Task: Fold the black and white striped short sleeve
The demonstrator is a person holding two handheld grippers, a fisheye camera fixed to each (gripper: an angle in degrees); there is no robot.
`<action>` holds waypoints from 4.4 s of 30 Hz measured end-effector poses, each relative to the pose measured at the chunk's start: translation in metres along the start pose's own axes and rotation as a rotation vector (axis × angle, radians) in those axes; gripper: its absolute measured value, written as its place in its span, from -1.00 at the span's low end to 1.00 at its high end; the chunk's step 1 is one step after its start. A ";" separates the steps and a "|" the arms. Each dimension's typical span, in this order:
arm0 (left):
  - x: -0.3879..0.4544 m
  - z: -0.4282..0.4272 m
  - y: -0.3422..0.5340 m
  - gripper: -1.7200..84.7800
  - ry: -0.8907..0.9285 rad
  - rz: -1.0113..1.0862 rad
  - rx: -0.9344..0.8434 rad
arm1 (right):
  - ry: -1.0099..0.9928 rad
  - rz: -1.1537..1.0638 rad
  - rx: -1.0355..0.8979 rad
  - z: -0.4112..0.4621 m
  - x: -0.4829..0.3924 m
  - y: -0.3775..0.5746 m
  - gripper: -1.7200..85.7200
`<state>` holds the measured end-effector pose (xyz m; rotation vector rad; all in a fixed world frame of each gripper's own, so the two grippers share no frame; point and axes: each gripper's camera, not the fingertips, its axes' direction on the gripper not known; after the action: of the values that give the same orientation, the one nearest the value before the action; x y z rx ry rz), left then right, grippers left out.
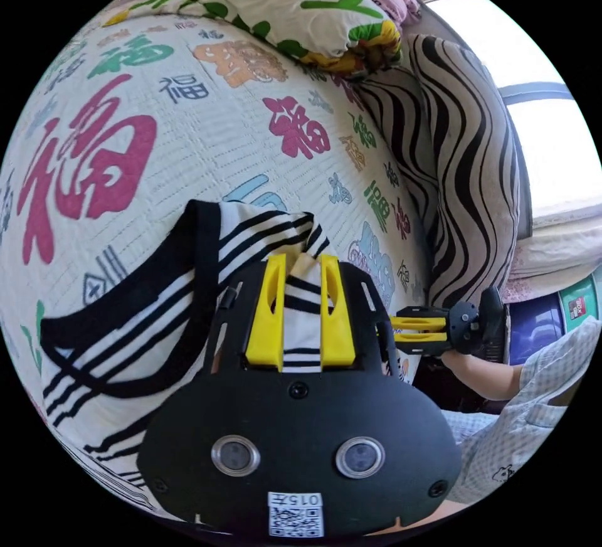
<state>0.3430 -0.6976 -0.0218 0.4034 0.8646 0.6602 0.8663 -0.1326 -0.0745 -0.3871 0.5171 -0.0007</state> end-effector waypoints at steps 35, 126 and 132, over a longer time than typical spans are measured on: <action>0.033 -0.249 0.253 -0.96 -0.035 -0.184 0.219 | -0.029 -0.162 -0.103 -0.209 -0.154 -0.016 -0.97; 0.106 -0.327 0.439 -0.84 -0.151 -0.208 0.284 | 0.030 -0.445 -0.251 -0.374 -0.351 -0.341 -0.91; 0.079 -0.321 0.433 -0.91 -0.096 -0.246 0.258 | 0.043 -0.363 -0.298 -0.363 -0.327 -0.340 -0.97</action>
<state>-0.0358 -0.3064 -0.0081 0.5460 0.8939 0.3007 0.4390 -0.5468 -0.0845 -0.7699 0.4842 -0.2859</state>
